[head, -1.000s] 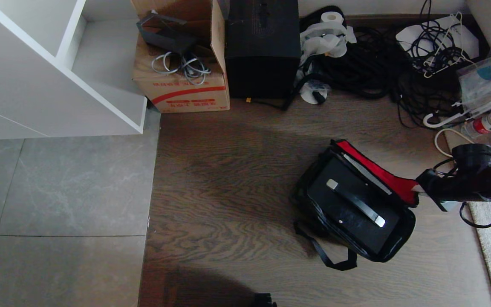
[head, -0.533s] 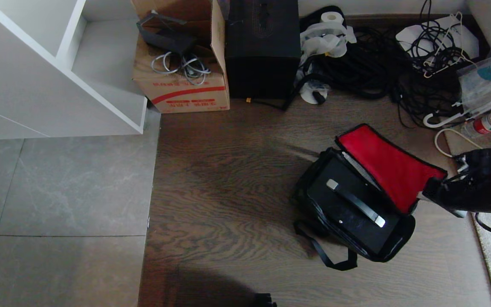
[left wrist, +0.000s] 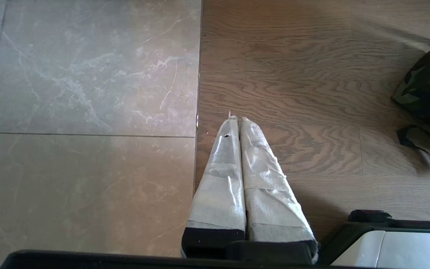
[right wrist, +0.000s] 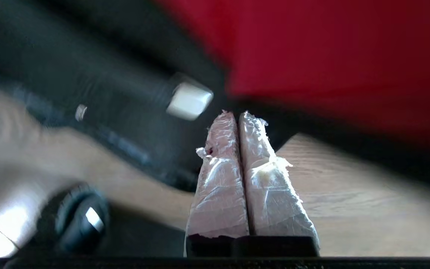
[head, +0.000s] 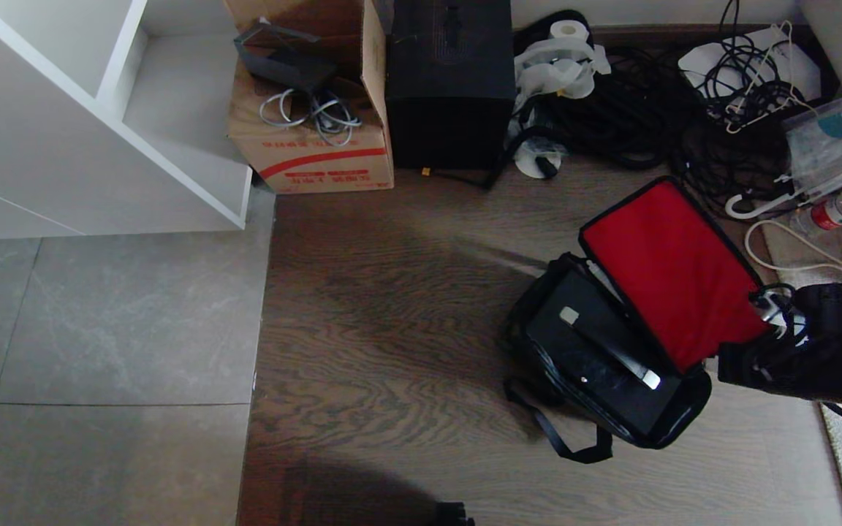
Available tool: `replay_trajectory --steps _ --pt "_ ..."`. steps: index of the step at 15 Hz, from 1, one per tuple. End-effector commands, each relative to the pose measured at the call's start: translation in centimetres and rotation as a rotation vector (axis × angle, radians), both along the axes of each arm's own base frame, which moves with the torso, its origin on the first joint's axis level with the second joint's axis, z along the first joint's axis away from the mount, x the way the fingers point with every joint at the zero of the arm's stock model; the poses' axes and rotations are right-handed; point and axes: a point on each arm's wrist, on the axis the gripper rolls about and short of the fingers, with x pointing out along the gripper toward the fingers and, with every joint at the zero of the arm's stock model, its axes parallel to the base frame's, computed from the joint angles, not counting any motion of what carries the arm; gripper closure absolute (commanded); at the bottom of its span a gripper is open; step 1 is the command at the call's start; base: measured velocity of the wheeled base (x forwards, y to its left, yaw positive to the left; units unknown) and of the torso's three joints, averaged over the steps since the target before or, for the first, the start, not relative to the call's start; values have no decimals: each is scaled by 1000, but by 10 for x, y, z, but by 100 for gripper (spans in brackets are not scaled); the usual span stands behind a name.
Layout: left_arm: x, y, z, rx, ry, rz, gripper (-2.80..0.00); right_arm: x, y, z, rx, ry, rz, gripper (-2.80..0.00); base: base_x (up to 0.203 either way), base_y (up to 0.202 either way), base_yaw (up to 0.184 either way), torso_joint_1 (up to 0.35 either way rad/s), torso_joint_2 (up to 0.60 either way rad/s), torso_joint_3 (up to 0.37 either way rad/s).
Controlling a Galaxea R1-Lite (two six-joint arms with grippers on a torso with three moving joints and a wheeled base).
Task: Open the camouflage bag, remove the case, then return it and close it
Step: Close the top of the storage box
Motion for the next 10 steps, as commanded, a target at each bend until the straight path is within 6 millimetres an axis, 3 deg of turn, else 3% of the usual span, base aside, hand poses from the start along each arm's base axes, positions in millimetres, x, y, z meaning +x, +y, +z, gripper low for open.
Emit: replay_trajectory --steps 1,2,4,7,8,10 --pt "1 0 -3 0 7 0 0 -10 16 -1 -13 0 56 0 0 0 0 0 0 0" --pt "1 0 -3 0 7 0 0 -15 22 -4 -11 8 73 -280 0 0 0 0 0 0" --pt "1 0 -3 0 7 0 0 -29 36 -8 -14 23 119 -280 0 0 0 0 0 0" --pt "1 0 -3 0 7 0 0 -67 55 -11 40 68 258 -280 0 0 0 0 0 0" --pt "1 0 -3 0 7 0 0 -67 57 -7 57 50 286 -280 0 0 0 0 0 0" --pt "1 0 -3 0 7 0 0 -45 48 5 80 -9 237 -280 0 0 0 0 0 0"
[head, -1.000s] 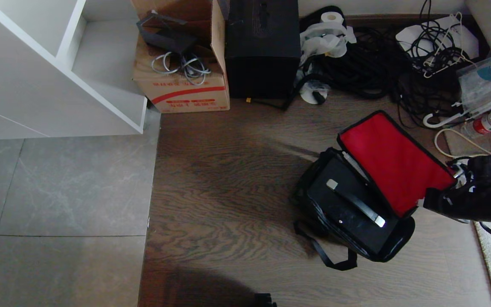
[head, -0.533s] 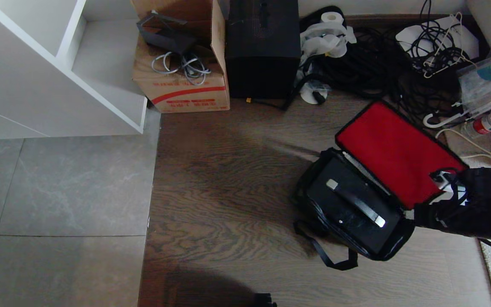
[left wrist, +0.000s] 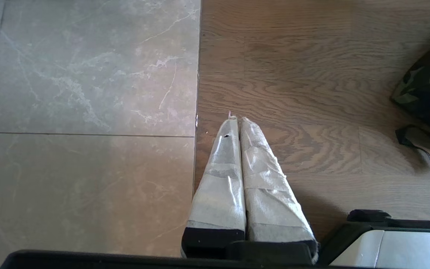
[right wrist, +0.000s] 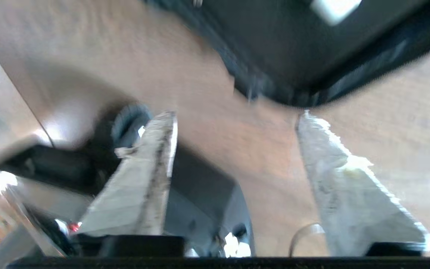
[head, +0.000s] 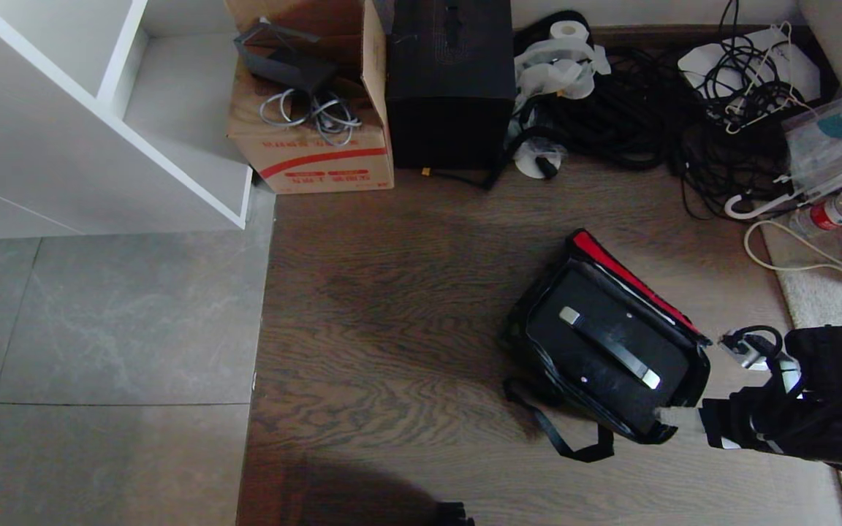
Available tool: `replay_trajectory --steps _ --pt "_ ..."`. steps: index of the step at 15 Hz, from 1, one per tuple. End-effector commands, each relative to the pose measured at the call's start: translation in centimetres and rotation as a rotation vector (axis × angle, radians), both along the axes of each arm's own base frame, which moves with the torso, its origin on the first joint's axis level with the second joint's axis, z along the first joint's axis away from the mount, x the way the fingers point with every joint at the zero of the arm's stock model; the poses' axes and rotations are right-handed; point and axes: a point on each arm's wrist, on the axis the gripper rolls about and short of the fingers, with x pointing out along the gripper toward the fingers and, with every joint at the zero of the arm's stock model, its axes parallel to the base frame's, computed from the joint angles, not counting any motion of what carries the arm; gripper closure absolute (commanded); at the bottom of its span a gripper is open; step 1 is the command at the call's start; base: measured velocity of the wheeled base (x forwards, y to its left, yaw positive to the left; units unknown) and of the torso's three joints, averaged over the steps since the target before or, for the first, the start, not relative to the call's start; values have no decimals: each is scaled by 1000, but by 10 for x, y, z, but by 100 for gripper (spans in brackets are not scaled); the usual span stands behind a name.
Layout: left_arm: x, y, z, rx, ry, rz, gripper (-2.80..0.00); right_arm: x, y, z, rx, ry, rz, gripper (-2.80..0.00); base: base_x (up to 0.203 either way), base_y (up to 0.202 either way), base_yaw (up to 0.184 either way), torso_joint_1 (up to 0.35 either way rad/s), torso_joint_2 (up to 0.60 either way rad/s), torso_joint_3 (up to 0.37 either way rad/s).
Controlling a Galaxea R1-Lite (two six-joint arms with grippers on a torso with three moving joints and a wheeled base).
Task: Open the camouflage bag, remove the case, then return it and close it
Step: Close the top of the storage box
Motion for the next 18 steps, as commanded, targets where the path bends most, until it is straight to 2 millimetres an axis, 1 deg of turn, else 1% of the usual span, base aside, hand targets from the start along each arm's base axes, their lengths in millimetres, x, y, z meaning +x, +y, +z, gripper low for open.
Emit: replay_trajectory --steps 1,3,4,6,8,10,12,14,16,18 --pt "1 0 -3 0 6 0 0 28 -16 19 50 -81 -93 -280 0 0 0 0 0 0" --pt "1 0 -2 0 7 0 0 59 -46 30 132 -104 -247 -280 0 0 0 0 0 0" --pt "1 0 -3 0 6 0 0 71 -66 27 170 -80 -328 -280 0 0 0 0 0 0" --pt "1 0 -2 0 8 0 0 95 -101 13 226 -30 -476 -280 0 0 0 0 0 0" --pt "1 0 -2 0 8 0 0 119 -125 1 286 -6 -676 -280 0 0 0 0 0 0" --pt "1 0 -2 0 8 0 0 136 -140 -10 356 49 -842 -280 0 0 0 0 0 0" --pt "1 0 -2 0 8 0 0 141 -155 -27 382 130 -936 -280 0 0 0 0 0 0" --pt "1 0 -2 0 8 0 0 145 -159 -45 474 188 -1027 -280 0 0 0 0 0 0" --pt "1 0 -2 0 8 0 0 147 -159 -59 547 268 -1068 -280 0 0 0 0 0 0" --pt "1 0 -2 0 8 0 0 151 -157 -65 605 313 -1084 -280 0 0 0 0 0 0"
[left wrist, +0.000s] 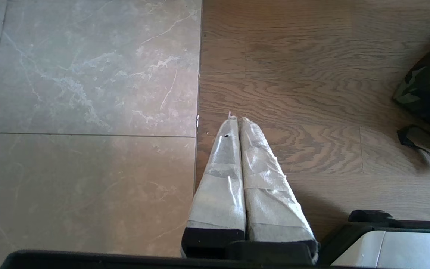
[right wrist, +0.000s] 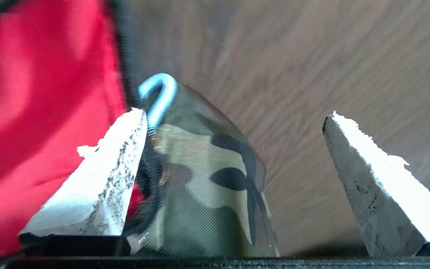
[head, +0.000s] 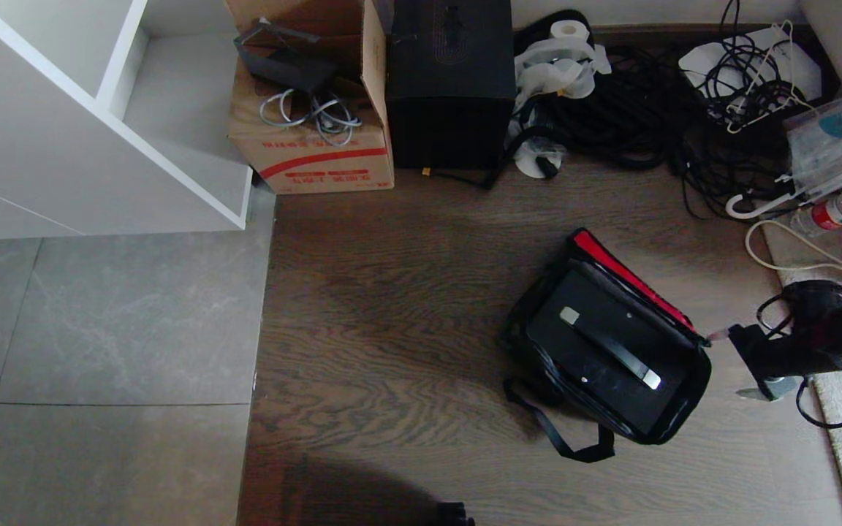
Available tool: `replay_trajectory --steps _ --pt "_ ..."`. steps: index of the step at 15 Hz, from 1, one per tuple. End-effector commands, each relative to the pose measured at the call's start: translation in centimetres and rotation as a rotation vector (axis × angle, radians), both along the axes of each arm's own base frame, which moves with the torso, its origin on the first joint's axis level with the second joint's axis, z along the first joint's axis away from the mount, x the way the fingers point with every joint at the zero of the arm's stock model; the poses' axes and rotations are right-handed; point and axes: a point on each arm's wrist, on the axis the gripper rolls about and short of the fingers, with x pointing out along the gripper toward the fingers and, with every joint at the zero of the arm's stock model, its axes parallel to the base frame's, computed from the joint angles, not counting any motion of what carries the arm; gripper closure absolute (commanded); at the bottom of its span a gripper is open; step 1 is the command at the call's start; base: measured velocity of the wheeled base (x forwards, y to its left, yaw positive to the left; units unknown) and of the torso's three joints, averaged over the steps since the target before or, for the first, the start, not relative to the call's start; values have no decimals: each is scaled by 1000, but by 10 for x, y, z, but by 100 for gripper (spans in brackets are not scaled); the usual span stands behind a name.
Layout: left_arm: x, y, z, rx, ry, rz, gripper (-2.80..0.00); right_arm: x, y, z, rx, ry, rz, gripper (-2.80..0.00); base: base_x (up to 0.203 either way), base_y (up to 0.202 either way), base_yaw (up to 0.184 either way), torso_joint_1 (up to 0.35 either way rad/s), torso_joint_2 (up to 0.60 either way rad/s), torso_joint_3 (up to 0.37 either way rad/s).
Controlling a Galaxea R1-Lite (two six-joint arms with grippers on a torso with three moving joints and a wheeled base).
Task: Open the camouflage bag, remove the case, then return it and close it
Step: Close the top of the storage box
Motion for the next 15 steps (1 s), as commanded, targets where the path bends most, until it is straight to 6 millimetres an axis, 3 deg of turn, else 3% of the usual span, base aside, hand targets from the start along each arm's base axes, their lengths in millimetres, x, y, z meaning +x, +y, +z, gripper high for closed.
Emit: replay_trajectory --steps 1,5,11,15 --pt "1 0 -2 0 8 0 0 11 3 -10 64 -3 -44 -280 0 0 0 0 0 0" --pt "1 0 -3 0 6 0 0 38 16 -4 135 -72 -62 -280 0 0 0 0 0 0" --pt "1 0 -3 0 6 0 0 72 4 -2 126 -261 -77 -280 0 0 0 0 0 0" --pt "1 0 -3 0 6 0 0 78 2 -12 144 -268 -91 -280 0 0 0 0 0 0"
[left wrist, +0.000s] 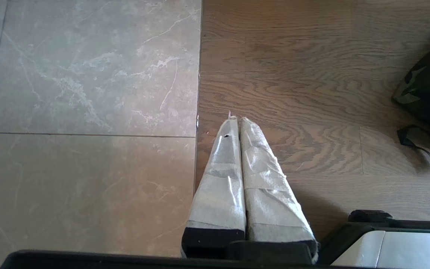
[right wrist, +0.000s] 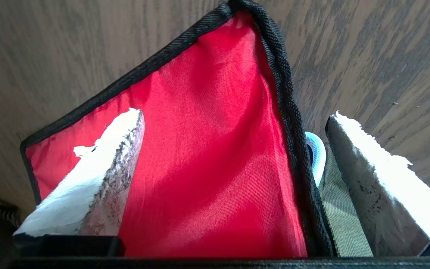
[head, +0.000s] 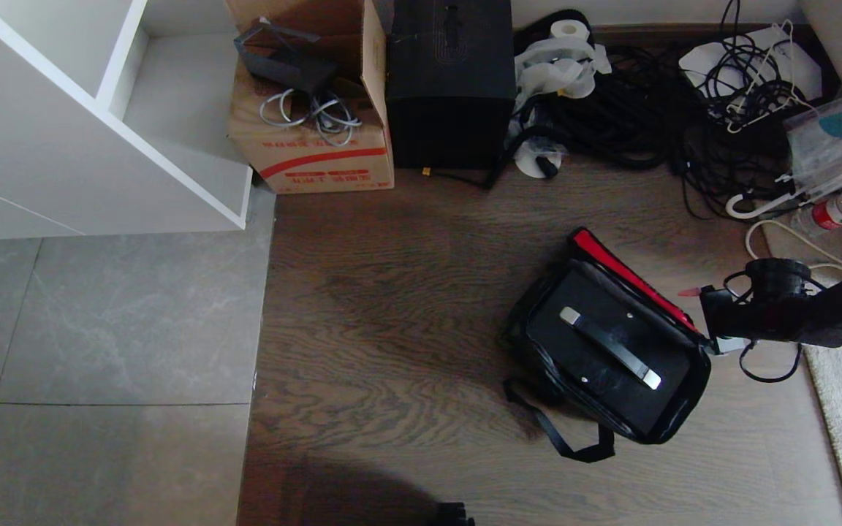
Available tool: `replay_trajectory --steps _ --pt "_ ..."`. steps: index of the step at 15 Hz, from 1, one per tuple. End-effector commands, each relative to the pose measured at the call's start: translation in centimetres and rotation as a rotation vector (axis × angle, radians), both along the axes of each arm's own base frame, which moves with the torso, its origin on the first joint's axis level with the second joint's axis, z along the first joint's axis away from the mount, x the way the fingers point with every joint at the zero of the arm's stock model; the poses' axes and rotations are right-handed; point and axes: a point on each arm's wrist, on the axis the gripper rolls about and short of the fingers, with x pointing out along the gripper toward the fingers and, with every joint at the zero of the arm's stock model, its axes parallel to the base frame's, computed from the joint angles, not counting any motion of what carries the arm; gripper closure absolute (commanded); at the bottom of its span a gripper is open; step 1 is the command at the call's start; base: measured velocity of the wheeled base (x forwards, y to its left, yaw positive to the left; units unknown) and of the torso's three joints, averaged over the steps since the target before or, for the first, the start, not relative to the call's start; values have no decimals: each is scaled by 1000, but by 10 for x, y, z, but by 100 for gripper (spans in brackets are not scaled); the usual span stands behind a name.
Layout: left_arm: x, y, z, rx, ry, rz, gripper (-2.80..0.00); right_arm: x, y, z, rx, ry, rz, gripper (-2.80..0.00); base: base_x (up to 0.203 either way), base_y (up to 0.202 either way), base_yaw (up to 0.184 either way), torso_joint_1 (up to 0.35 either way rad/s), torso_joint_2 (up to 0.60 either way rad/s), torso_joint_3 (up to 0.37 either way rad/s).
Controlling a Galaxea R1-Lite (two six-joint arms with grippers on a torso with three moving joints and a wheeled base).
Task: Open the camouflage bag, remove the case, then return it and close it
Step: Close the top of the storage box
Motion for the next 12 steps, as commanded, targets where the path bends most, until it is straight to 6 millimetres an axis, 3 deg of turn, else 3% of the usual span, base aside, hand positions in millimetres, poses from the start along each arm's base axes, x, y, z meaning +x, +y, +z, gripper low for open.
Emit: replay_trajectory --steps 1,4,5,12 --pt "1 0 -3 0 7 0 0 3 -1 -8 25 3 -12 -280 0 0 0 0 0 0" --pt "1 0 -3 0 7 0 0 4 -1 -8 38 0 -21 -280 0 0 0 0 0 0" --pt "1 0 -3 0 7 0 0 4 -1 -7 39 0 -20 0 0 0 0 0 0 0" --pt "1 0 -3 0 7 0 0 3 0 9 19 -34 1 0 0 0 0 0 0 0"
